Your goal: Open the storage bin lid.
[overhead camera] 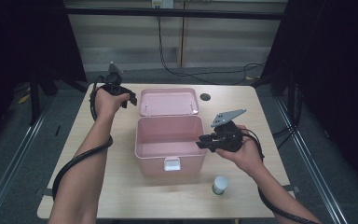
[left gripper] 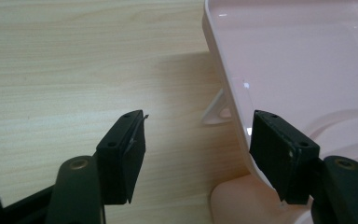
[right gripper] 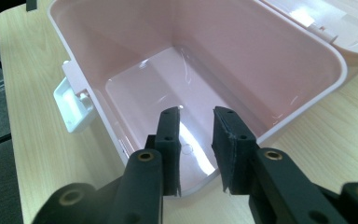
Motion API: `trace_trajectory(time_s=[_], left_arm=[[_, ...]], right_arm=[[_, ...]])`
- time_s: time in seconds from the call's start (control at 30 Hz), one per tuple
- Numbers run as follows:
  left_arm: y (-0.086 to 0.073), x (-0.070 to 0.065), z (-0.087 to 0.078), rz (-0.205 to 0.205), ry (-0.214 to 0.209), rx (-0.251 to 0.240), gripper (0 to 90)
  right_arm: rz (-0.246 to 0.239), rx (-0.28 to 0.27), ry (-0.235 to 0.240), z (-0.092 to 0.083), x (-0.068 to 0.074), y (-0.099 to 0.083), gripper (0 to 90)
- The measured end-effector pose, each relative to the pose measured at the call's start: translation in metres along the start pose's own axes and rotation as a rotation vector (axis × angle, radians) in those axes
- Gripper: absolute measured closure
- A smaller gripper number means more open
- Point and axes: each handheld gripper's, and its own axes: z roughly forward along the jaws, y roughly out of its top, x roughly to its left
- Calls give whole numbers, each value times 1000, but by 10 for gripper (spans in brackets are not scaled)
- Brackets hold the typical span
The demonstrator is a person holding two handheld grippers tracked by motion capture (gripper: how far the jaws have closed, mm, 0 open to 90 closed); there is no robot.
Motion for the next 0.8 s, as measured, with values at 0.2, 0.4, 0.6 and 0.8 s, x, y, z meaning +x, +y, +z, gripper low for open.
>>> trace_trajectory(time_s=[0.2,0.4,0.6,0.8], left_arm=[[-7,5,-3,-1,-5,1,343],[-17,12,-3,-5,-2,1,334],[-25,20,-5,-4,-7,-7,316],[-33,26,-7,1,-9,-12,308]], right_arm=[[6,2,-23,-8,-2,3,665],[25,-4,-39,-17,-8,2,612],[39,7,-47,-24,-10,-1,568],[60,12,-49,-27,-13,-6,521]])
